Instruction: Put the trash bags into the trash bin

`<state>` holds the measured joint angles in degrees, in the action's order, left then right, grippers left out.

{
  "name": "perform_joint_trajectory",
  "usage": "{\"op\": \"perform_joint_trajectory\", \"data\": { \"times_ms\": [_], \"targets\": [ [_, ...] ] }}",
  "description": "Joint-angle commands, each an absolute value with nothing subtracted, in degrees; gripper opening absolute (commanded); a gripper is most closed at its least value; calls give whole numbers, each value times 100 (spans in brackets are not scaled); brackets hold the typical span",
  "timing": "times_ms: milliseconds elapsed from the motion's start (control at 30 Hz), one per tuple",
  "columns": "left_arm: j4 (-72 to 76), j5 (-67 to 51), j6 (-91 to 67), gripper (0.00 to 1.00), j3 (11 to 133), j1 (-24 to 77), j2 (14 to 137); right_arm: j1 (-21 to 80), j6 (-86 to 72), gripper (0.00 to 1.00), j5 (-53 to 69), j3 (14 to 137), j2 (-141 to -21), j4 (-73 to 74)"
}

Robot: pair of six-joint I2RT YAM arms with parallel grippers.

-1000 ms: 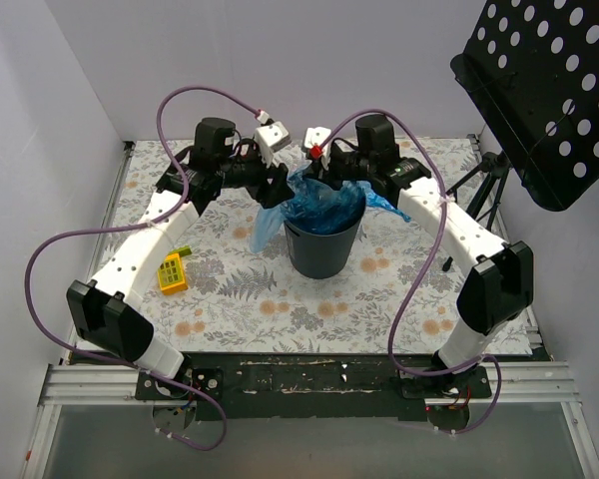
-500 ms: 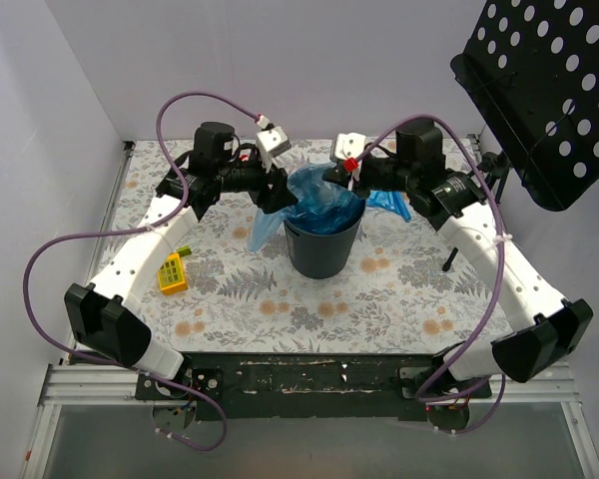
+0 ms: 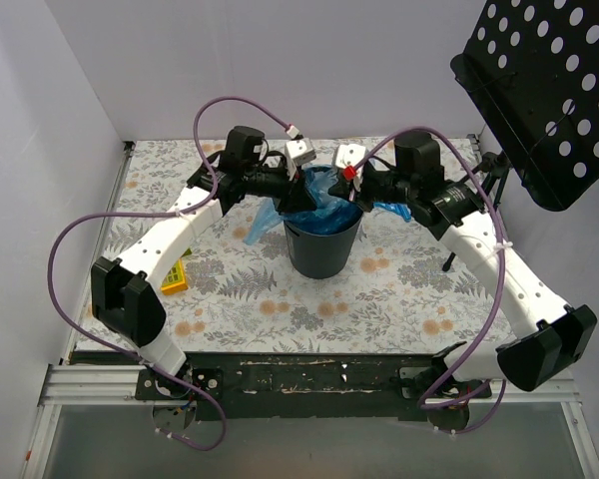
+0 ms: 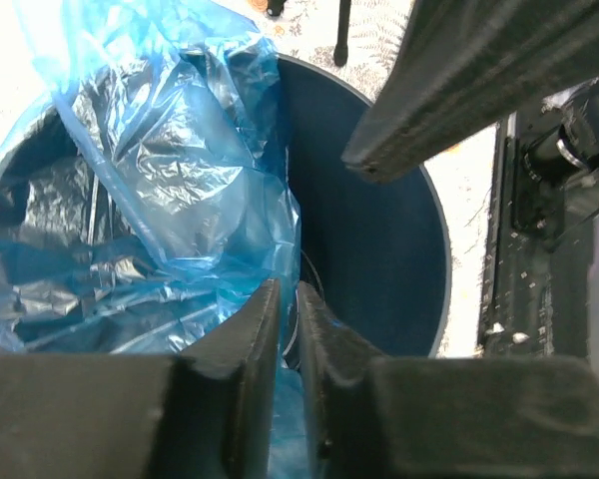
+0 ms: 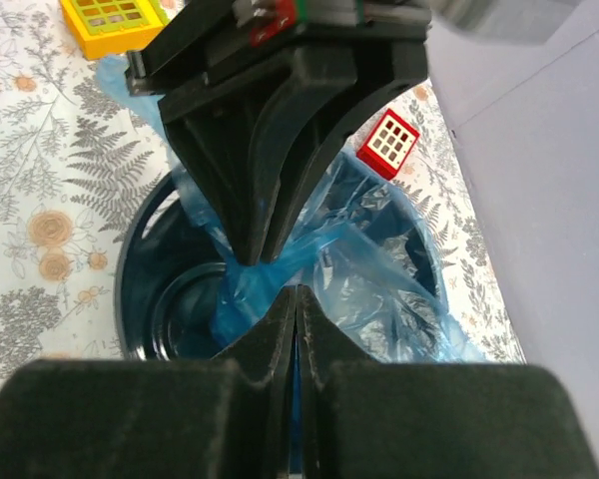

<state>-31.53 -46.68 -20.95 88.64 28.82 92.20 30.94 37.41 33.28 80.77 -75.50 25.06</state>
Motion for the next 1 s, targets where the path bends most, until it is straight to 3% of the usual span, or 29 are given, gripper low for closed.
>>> {"op": "perform_joint_trajectory", "data": {
  "times_ms": [0, 33, 67, 133, 333, 633, 767, 900, 933, 967],
  "targets": [
    [-3111, -4720, -2092, 3, 9220, 2944, 9176, 3120, 3700, 21, 3085, 8446, -7708, 2049],
    [-3111, -4659, -2092, 0, 9202, 2944, 9167, 3120, 3822, 38, 3085, 8455, -7752, 2013],
    [-3103, -4623, -2083, 0, 9176, 2944, 9141, 3120, 3945, 49, 3120, 8481, -7795, 2030],
    [-3103, -4605, -2066, 0, 9123, 2944, 9079, 3111, 4235, 56, 3234, 8612, -7953, 2144],
    [-3155, -4702, -1978, 0, 9132, 2953, 8710, 3103, 4851, 62, 3709, 8964, -8410, 2409],
    [-3524, -4720, -1222, 0, 9114, 3067, 8359, 3094, 5484, 62, 3797, 9439, -8886, 2672],
    [-3568, -4694, -1125, 0, 9123, 3085, 8271, 3076, 5712, 52, 3832, 9711, -9078, 2987],
    [-3551, -4422, -1081, 0, 9053, 3085, 8227, 3050, 5871, 15, 4007, 10098, -9298, 3532],
    [-3499, -4334, -1090, 3, 9001, 3085, 8183, 3050, 5880, 5, 4051, 10186, -9334, 3672],
    [-3420, -4220, -1099, 11, 8922, 3085, 8148, 3050, 5889, 1, 4095, 10256, -9351, 3761]
  ]
}}
